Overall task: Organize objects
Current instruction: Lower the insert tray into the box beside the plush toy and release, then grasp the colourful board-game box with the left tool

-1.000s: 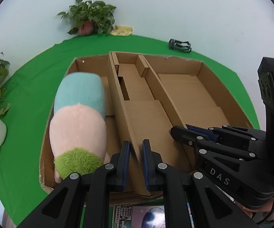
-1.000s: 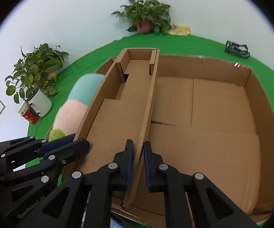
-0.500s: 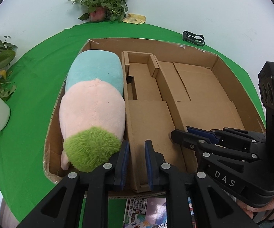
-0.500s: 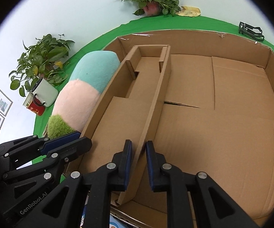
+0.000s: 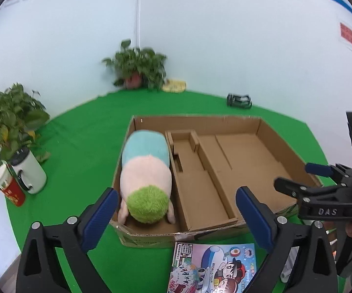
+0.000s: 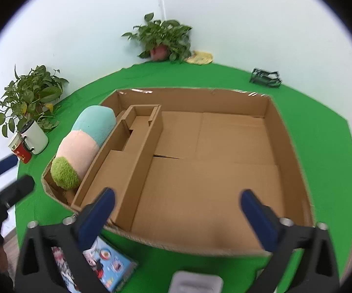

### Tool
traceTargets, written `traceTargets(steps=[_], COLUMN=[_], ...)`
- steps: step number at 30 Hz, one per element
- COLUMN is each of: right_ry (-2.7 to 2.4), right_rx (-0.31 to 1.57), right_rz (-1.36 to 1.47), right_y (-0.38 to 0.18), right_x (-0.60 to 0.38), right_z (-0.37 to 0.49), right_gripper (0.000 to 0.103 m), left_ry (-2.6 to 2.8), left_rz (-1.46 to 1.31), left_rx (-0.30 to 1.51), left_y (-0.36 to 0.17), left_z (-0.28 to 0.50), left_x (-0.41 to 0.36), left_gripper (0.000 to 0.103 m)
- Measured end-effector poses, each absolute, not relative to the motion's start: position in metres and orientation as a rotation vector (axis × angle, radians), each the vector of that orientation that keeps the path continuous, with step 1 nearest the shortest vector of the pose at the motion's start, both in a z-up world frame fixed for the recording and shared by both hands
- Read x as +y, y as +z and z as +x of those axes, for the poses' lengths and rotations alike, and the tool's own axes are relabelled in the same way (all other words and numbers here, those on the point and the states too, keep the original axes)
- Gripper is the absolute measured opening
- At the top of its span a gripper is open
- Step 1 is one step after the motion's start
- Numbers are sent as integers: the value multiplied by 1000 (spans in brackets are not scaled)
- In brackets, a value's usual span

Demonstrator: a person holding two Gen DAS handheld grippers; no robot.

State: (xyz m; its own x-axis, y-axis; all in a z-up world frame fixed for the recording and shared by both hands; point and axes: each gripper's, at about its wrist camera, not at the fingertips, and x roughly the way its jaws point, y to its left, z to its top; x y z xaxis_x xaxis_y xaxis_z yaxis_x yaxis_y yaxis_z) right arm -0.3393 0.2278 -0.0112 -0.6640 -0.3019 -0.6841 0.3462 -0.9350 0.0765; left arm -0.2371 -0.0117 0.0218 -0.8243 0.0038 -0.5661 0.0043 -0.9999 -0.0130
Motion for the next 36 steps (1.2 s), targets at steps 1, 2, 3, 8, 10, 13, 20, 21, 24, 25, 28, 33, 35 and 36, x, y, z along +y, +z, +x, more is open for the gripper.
traceTargets(steps=[1, 2, 3, 8, 10, 13, 20, 21, 24, 25, 28, 33, 35, 36], right_ry=[-2602, -2625, -2635, -2652, -2654, -2663, -2581, -2539, -2415, -2361, -2192, -2030, -2039, -2037], right_rx=[85, 80, 69, 56, 50, 57, 30, 5, -45, -59, -140, -284, -274, -275], right_rz=[1025, 1005, 994, 927, 904, 860, 875, 885, 945, 973, 1068, 1221, 1250, 1261], right_y=[-7, -4, -1, 10, 15, 20, 16, 12, -3, -11, -33, -65, -72, -74], right_x=[234, 240, 245, 255, 256, 256, 253, 254, 250, 247, 236, 214, 206, 204], right_z=[-331, -322, -315, -281, -269, -252, -223, -218, -201, -196, -191, -190, -190, -191], right_gripper=[102, 102, 102, 102, 102, 102, 102, 102, 102, 102, 102, 102, 102, 102], left_ry=[-3012, -3020, -3025, -3069, -3091, -3095, -3121, -3124, -3106, -3095, -3051, -3001, -2980, -2975], left_rz=[895, 865, 826, 788, 788, 798, 937, 1000, 1148, 1199, 1339, 1520, 1572, 1605], left_rx=[13, 6, 4, 52, 75, 92, 185, 219, 329, 361, 447, 540, 587, 625], left_y=[27, 31, 36, 48, 51, 54, 43, 37, 16, 8, -18, -61, -74, -80], left_z=[-230, -224, -216, -191, -179, -166, -151, -151, -151, -152, -157, -165, -167, -167], left_x=[-10, -9, -8, -5, -7, -6, -12, -17, -33, -39, -55, -68, -70, -70], left_gripper=[102, 102, 102, 102, 102, 103, 103, 103, 102, 102, 101, 93, 85, 77])
